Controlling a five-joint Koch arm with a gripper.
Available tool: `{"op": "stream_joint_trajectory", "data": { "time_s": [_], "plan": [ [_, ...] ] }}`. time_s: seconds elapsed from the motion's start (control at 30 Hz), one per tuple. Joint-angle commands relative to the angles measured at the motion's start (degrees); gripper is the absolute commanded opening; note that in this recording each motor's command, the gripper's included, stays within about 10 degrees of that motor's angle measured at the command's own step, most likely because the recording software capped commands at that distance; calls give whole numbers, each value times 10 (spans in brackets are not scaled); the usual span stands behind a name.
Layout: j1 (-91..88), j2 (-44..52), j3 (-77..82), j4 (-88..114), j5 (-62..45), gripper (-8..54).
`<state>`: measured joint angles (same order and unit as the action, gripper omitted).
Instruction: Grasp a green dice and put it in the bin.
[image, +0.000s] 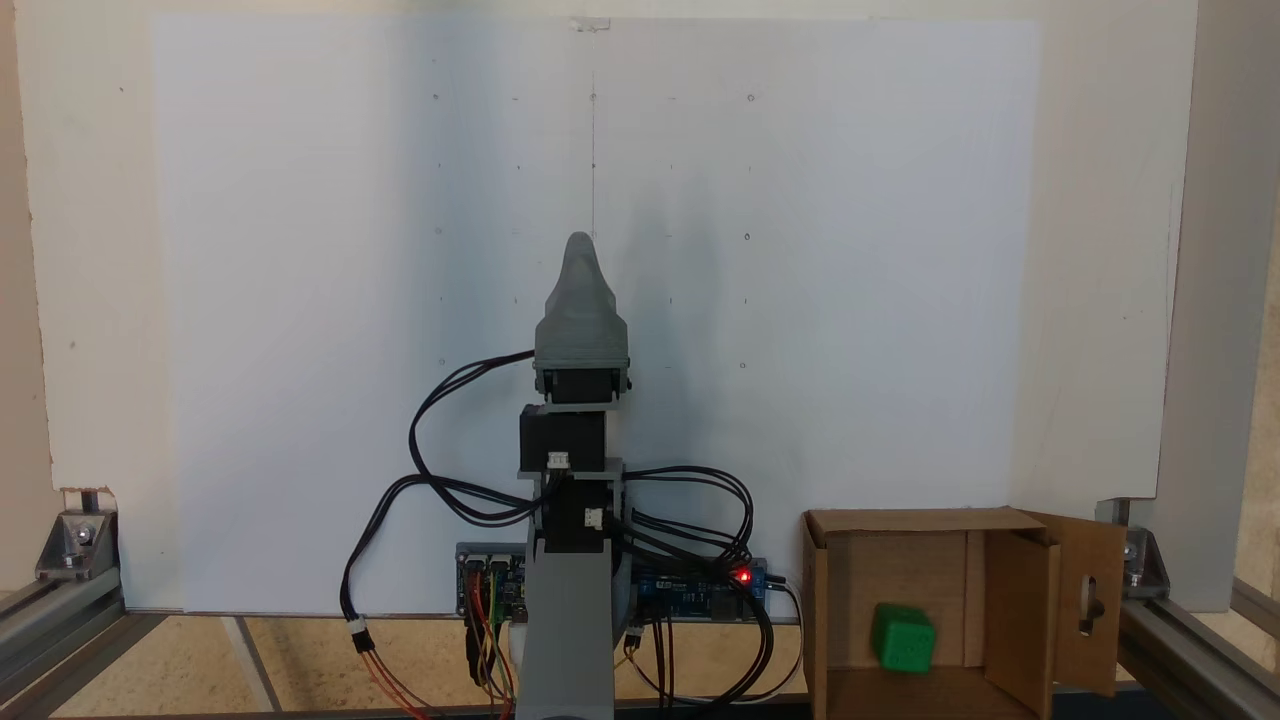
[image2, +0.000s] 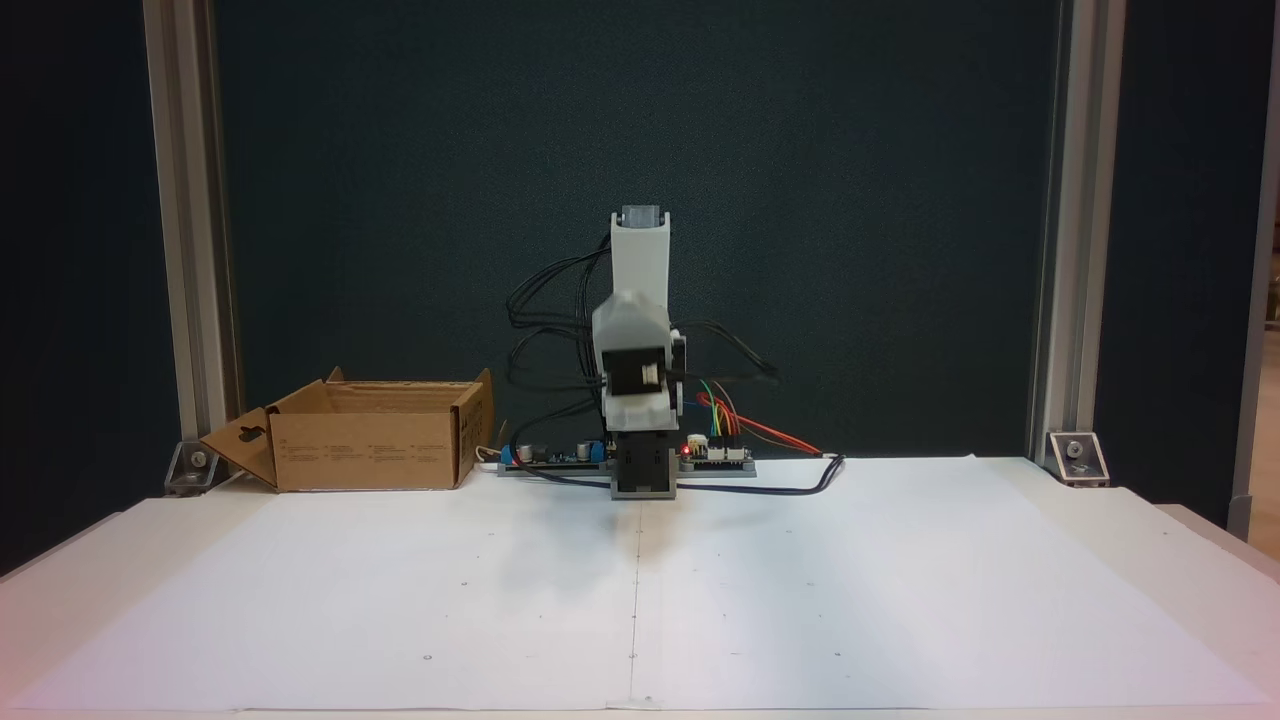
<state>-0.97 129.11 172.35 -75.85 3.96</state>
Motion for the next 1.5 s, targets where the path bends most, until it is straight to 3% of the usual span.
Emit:
{"op": "stream_joint_trajectory", "data": {
  "time_s": [0.0, 0.27, 1.47],
  "plan": [
    [-1, 66, -2, -40, -2, 439],
    [1, 66, 69, -103, -2, 441],
    [-2, 64, 69, -91, -2, 445]
  ]
}}
